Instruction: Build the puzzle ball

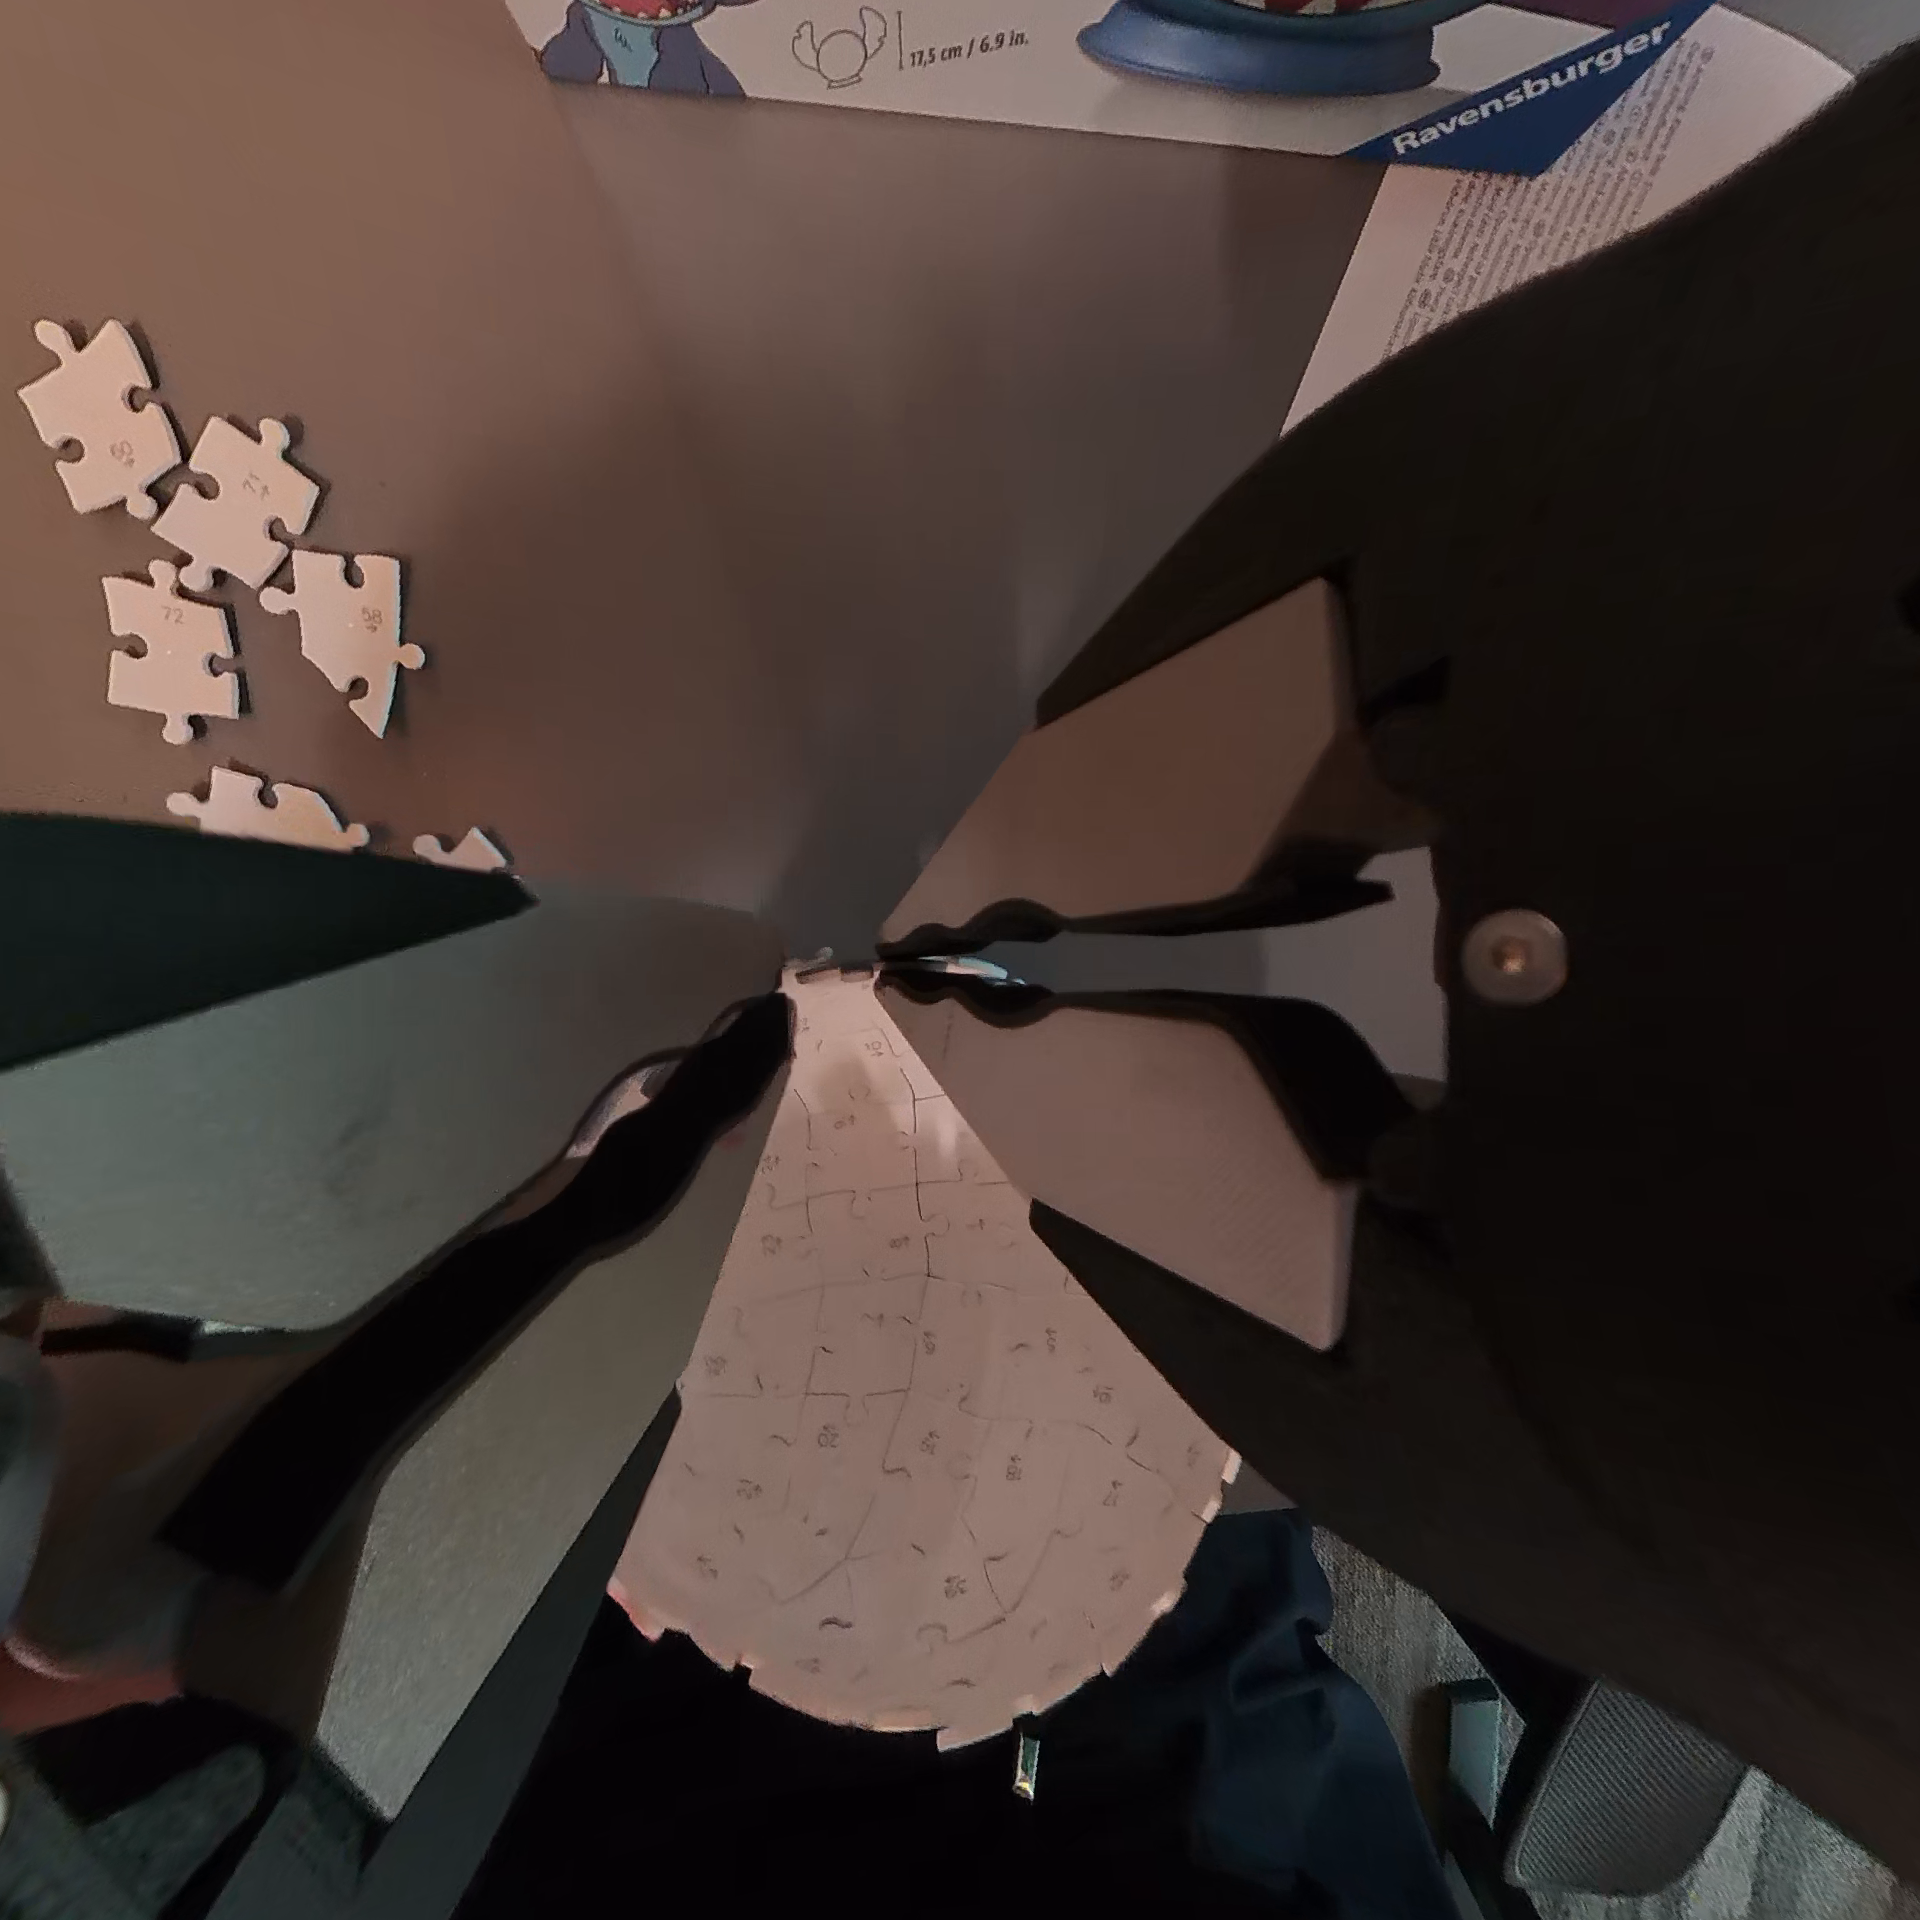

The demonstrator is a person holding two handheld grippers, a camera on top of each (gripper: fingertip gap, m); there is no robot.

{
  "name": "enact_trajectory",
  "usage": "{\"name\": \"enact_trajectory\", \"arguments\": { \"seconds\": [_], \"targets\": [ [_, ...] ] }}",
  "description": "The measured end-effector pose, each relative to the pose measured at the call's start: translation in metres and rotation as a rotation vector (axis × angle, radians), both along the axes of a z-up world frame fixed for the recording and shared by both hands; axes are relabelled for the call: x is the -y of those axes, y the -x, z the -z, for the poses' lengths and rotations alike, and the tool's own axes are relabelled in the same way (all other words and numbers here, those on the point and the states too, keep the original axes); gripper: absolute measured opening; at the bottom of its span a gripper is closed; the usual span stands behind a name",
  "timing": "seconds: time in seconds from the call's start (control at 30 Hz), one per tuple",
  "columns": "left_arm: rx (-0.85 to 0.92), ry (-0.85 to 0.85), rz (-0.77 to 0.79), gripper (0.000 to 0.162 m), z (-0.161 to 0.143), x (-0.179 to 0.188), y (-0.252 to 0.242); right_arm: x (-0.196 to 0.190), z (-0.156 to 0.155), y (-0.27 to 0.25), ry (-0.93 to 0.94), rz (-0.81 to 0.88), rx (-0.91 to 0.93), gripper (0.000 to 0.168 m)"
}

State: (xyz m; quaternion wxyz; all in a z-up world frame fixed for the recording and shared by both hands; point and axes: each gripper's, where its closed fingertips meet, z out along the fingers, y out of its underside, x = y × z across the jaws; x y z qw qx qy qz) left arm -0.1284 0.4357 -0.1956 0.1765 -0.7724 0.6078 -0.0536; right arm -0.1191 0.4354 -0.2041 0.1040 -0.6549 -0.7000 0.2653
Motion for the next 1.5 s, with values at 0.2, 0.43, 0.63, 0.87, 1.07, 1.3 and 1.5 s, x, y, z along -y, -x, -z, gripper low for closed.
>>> {"name": "enact_trajectory", "arguments": {
  "seconds": [0.2,0.43,0.63,0.87,1.07,1.3,1.5],
  "targets": [
    [-0.013,-0.005,0.006,0.005,0.000,0.002,0.001,0.003,-0.010,0.000,0.006,-0.007,-0.040,0.000],
    [0.030,-0.018,-0.004,0.016,-0.014,0.003,0.003,0.003,-0.039,-0.005,0.039,0.022,-0.163,0.000],
    [0.088,-0.079,-0.067,0.023,-0.044,-0.001,0.024,-0.021,-0.060,-0.043,0.078,0.202,-0.279,0.000],
    [0.160,-0.146,-0.115,0.023,-0.071,-0.003,0.037,-0.049,0.008,-0.104,0.138,0.414,-0.155,0.000],
    [0.238,-0.210,-0.184,0.024,-0.070,0.000,0.049,-0.043,0.041,-0.113,0.052,0.350,-0.049,0.006],
    [0.346,-0.183,-0.309,0.027,-0.009,0.006,0.081,-0.048,0.000,-0.100,-0.084,0.241,-0.171,0.008],
    [0.477,0.005,-0.270,0.029,0.014,0.021,0.061,-0.020,-0.042,-0.021,-0.091,-0.034,-0.295,0.011]
  ]
}}
